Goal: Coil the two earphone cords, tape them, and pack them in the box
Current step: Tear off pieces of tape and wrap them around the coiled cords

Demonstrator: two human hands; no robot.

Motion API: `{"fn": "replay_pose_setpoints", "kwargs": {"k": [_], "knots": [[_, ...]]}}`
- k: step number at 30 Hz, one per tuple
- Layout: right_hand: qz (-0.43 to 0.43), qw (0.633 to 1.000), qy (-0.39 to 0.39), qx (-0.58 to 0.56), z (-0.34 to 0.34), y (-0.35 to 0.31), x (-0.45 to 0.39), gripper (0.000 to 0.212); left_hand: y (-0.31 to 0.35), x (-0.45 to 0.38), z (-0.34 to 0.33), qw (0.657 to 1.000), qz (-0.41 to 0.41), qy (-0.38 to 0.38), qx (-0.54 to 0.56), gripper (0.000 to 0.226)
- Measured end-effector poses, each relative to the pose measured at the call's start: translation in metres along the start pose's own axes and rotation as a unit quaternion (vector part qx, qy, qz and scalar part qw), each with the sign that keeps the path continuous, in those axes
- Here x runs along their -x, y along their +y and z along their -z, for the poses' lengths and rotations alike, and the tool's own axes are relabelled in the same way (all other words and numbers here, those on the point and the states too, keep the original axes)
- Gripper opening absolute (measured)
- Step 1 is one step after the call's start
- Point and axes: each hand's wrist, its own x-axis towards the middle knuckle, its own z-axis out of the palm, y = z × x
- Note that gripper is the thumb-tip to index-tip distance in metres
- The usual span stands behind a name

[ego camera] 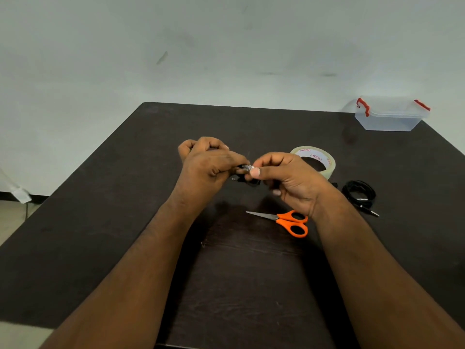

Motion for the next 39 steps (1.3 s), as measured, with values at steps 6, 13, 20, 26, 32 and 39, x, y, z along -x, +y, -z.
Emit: {"fn": "replay_pose_setpoints", "kwargs": {"k": [6,13,20,26,32,39], "knots": [[-0.089,0.993,-0.042,-0.064,0.005,0.000,0.000,0.009,-0.006,0.000,-0.004,1.000,-0.017,0.011,0.003,0.018],[0.059,0.996,0.071,0.014,-0.005,0.004,-0.005,0.027,-0.014,-0.002,-0.007,1.000,-0.011,0.018,-0.011,0.017],[0.366,0.812,0.223,0.397,-0.019,0.025,-0.017,0.012,-0.018,-0.004,-0.010,0.992,-0.013,0.059,-0.115,0.012],[0.203,0.775,0.100,0.590,-0.009,0.037,-0.033,0.021,-0.017,0.000,-0.019,0.952,0.145,-0.231,-0.142,0.024],[0.212,0.715,0.119,0.655,-0.012,0.034,-0.030,0.025,-0.018,0.001,-0.023,0.941,0.174,-0.276,-0.087,0.031],[0.281,0.823,0.175,0.461,0.011,0.018,-0.015,0.015,-0.010,0.005,-0.024,0.981,0.167,-0.101,0.020,0.042]]}}
